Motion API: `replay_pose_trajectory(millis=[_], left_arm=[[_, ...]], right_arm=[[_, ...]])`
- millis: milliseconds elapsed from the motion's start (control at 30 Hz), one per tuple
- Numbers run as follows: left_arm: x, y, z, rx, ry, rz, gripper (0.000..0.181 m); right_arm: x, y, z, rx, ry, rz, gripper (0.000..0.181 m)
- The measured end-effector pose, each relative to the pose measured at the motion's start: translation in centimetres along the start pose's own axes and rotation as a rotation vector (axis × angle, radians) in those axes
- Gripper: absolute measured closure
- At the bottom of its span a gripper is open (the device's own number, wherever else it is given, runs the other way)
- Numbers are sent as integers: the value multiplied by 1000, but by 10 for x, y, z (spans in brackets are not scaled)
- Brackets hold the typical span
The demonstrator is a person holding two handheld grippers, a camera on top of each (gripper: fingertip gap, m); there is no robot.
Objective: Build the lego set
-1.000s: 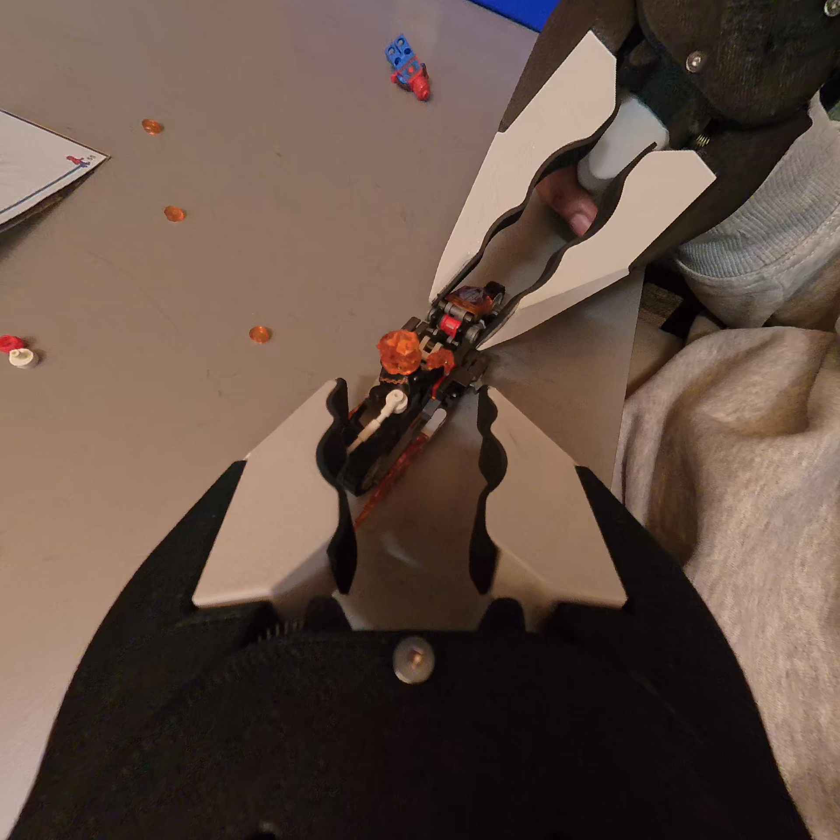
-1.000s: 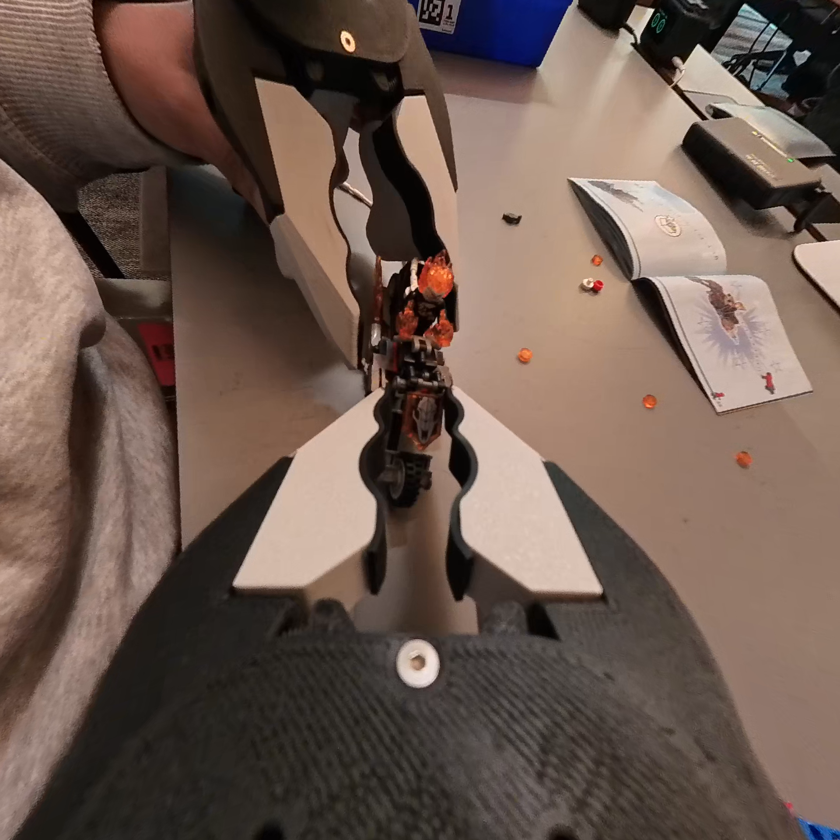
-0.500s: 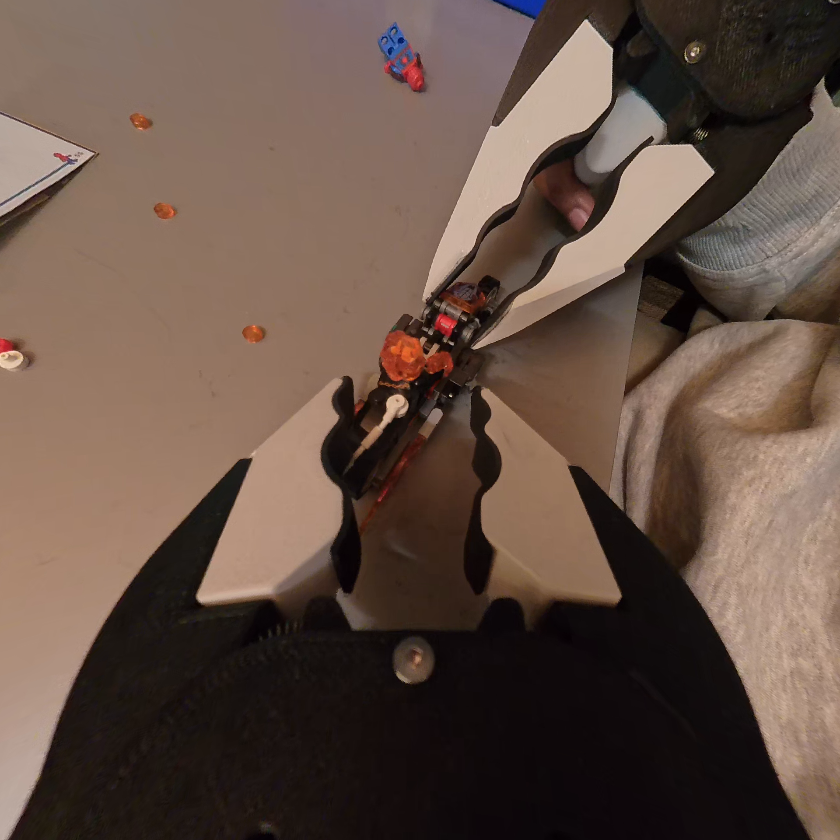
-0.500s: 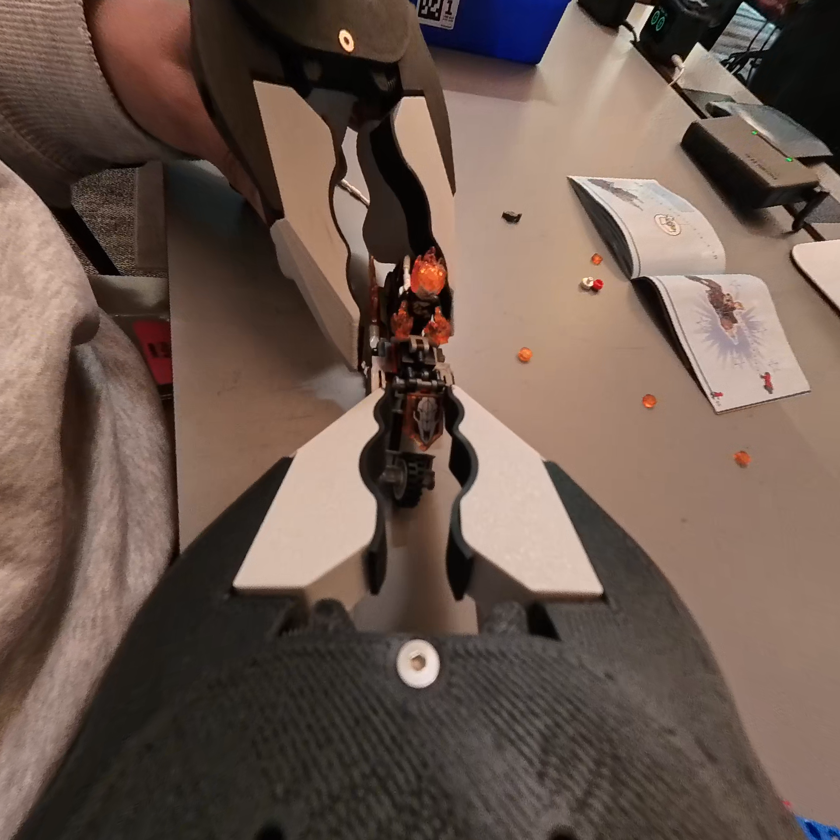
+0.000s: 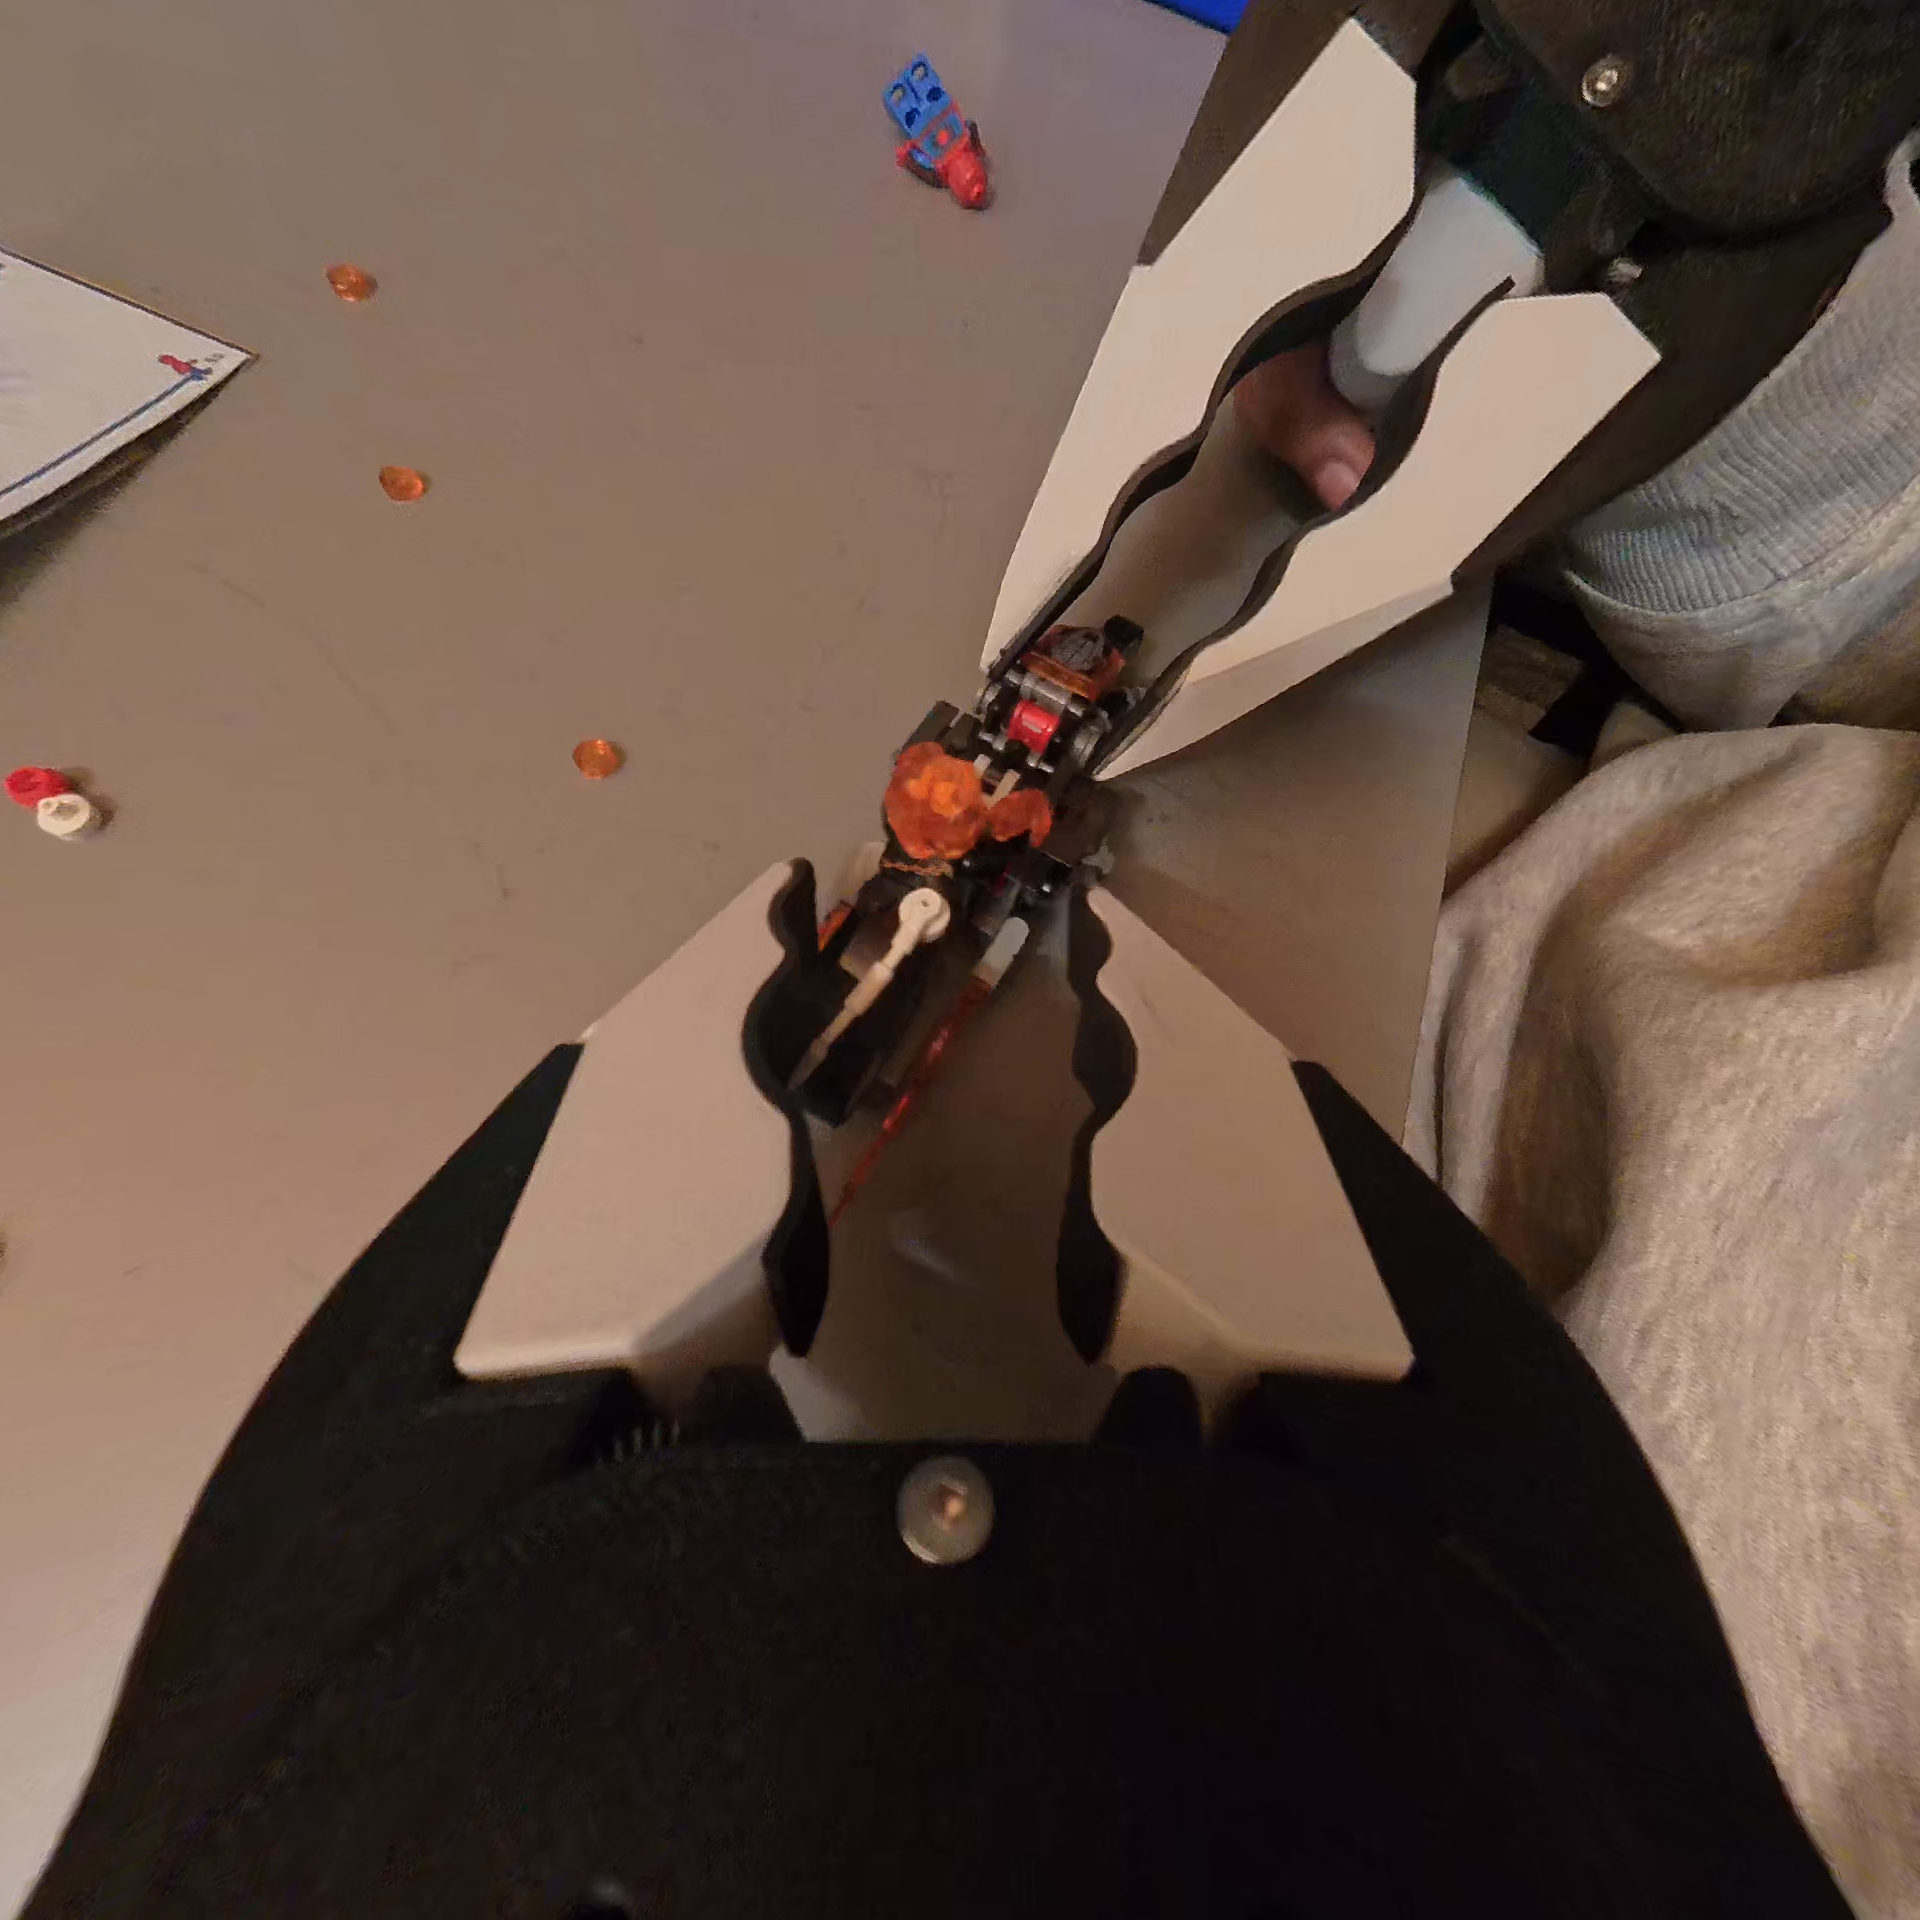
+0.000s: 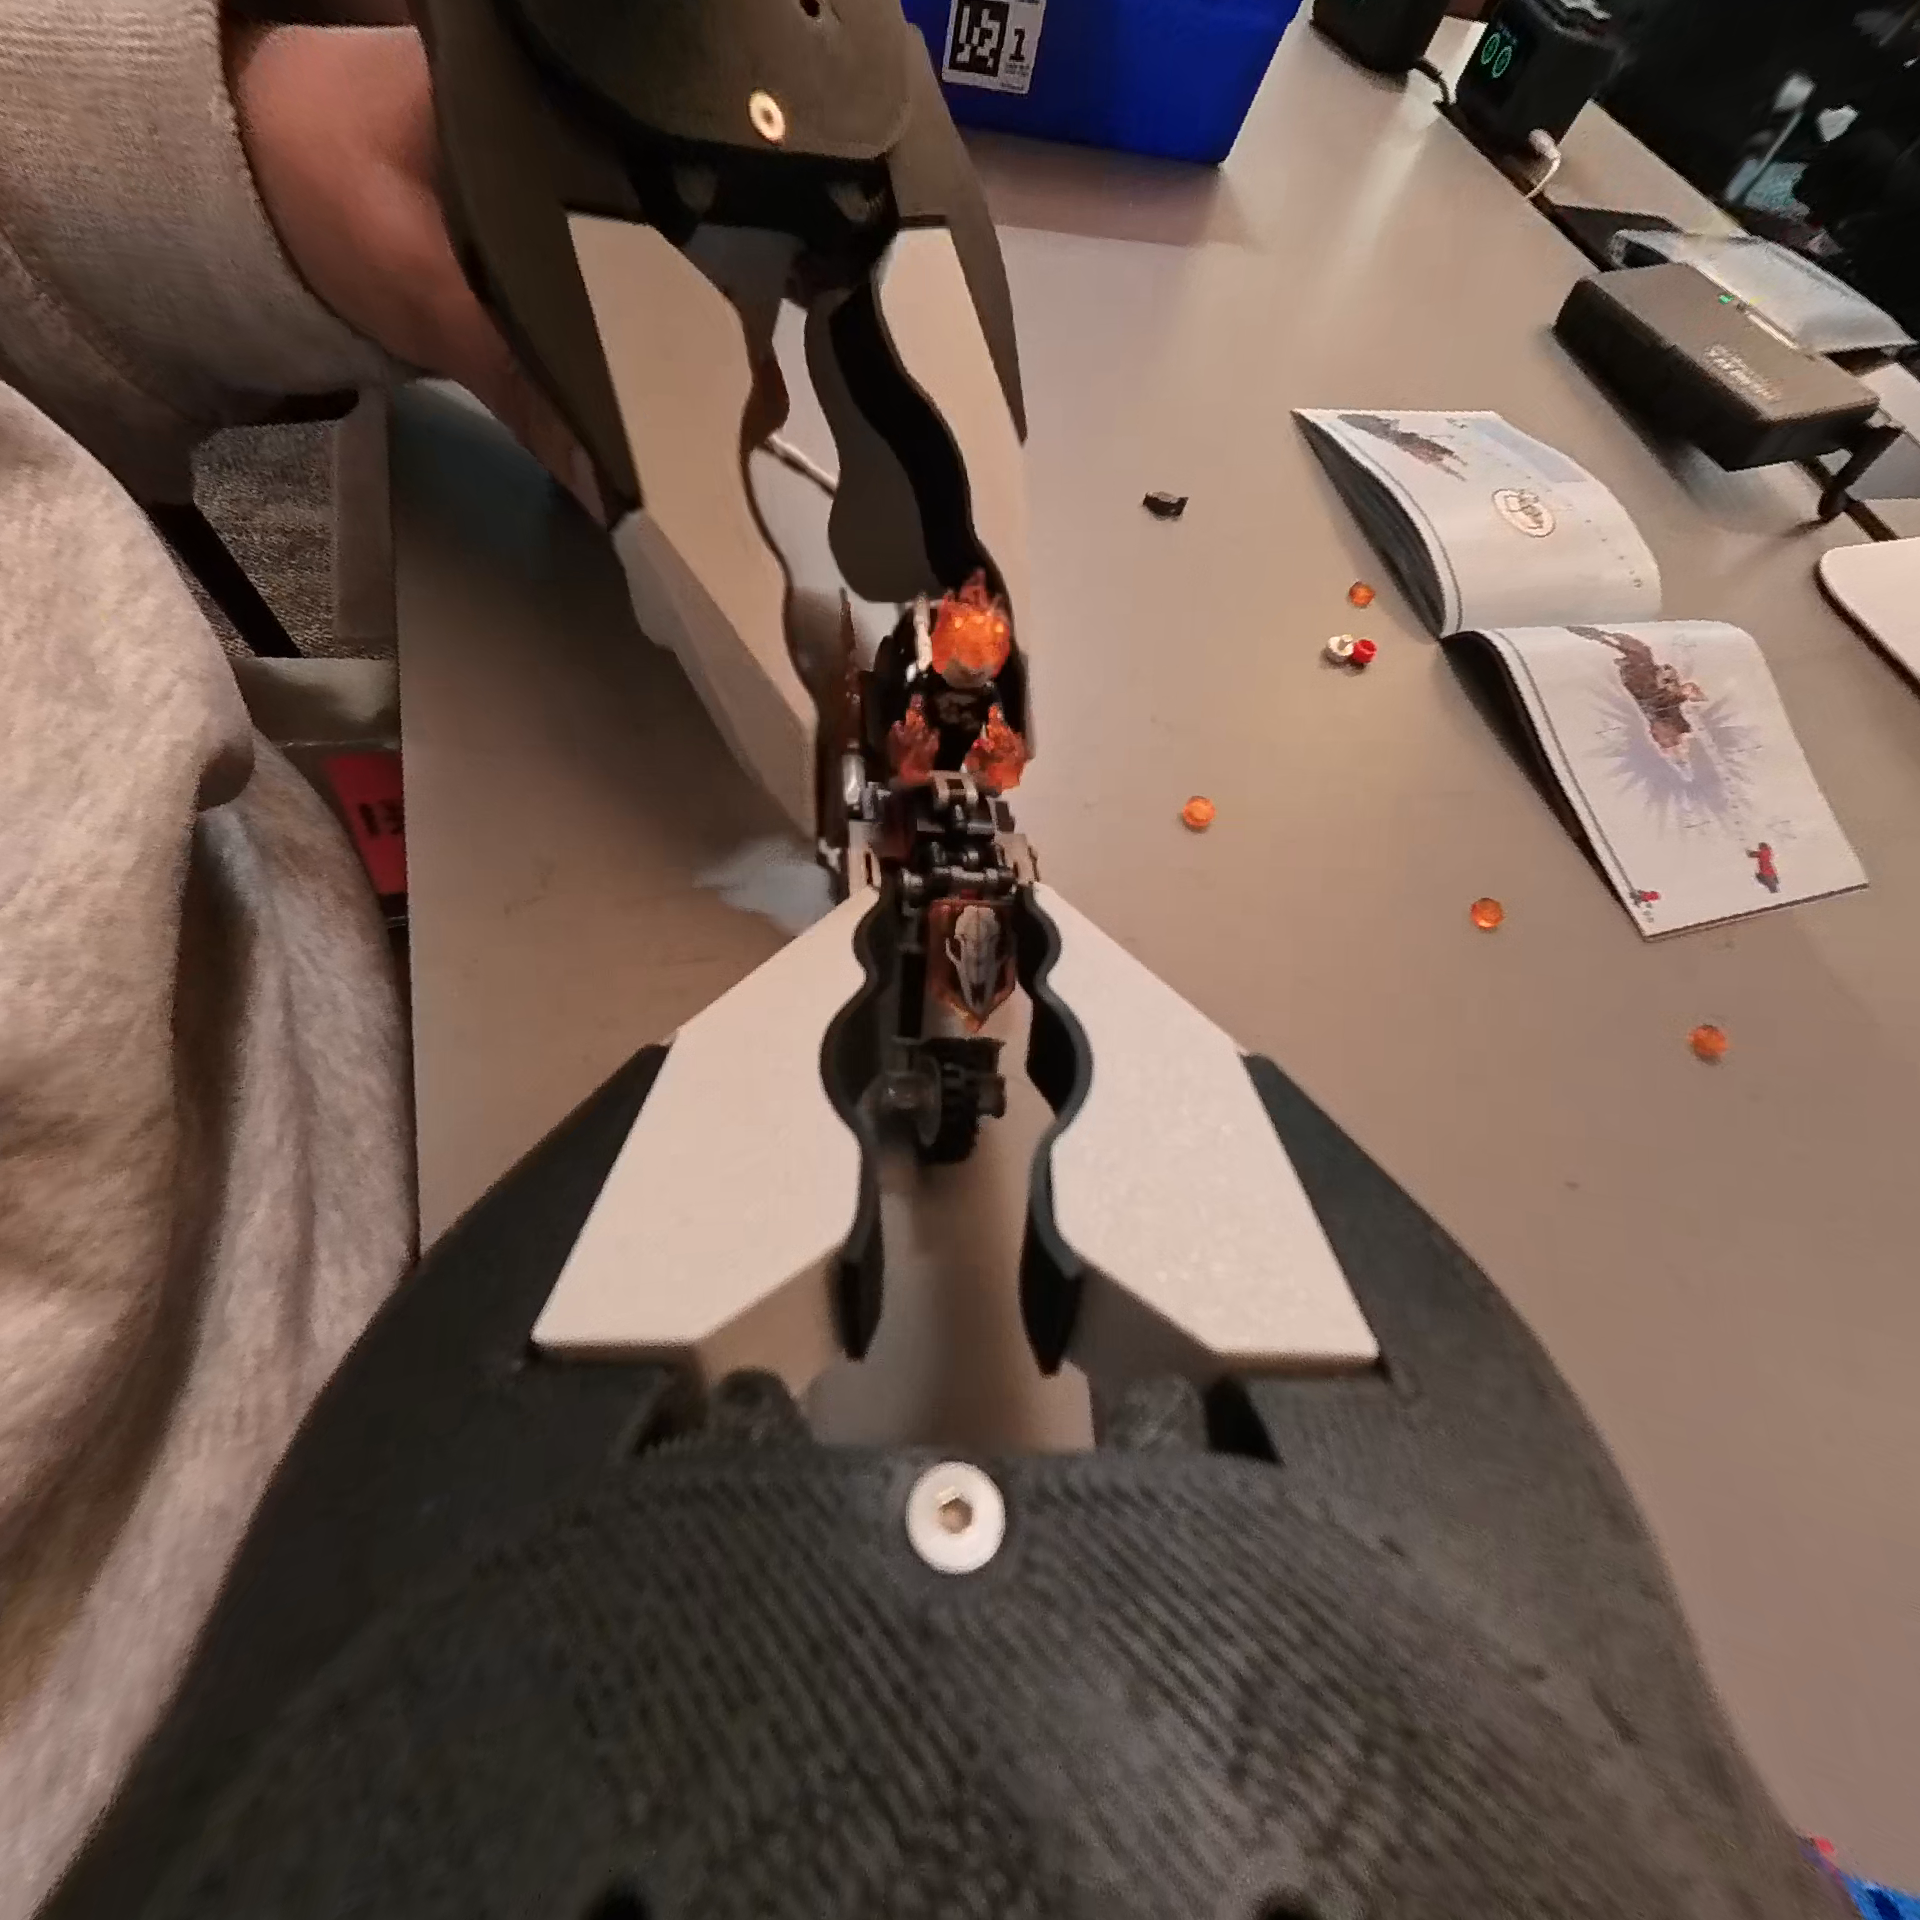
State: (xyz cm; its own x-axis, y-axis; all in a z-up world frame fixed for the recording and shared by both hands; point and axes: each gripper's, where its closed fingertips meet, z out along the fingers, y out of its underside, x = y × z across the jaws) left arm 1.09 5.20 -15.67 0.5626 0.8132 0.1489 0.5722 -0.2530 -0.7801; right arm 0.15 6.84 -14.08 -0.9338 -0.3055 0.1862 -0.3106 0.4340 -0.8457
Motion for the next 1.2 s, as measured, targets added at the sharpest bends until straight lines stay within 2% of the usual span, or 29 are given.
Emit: replay_pose_trajectory(millis=[167, 367, 533, 667, 800, 900, 967, 1033, 1200], left_arm=[[2, -9, -7, 45, 37, 65, 100], [7, -21, -5, -29, 166, 186, 90], [10, -6, 5, -255, 261, 243, 88], [5, -2, 8, -334, 240, 213, 96], [9, -1, 4, -326, 217, 187, 104], [19, 0, 0, -286, 198, 217, 107], [27, 3, -2, -268, 188, 238, 108], [31, 6, -5, -252, 163, 243, 108], [26, -3, -12, -188, 94, 231, 106]], right_arm=[[1, 0, -1, 3, -12, 9, 160], [1, -1, -5, 22, -24, 17, 147], [0, -1, -7, 29, -28, 22, 145], [2, 1, -7, 15, -15, 28, 145], [8, 15, -7, -55, 10, 63, 143], [3, 26, -7, -119, -52, 158, 137], [-1, 29, -6, -142, -78, 170, 143], [-6, 29, -6, -145, -85, 136, 156], [-9, 30, -5, -153, -63, 61, 158]])
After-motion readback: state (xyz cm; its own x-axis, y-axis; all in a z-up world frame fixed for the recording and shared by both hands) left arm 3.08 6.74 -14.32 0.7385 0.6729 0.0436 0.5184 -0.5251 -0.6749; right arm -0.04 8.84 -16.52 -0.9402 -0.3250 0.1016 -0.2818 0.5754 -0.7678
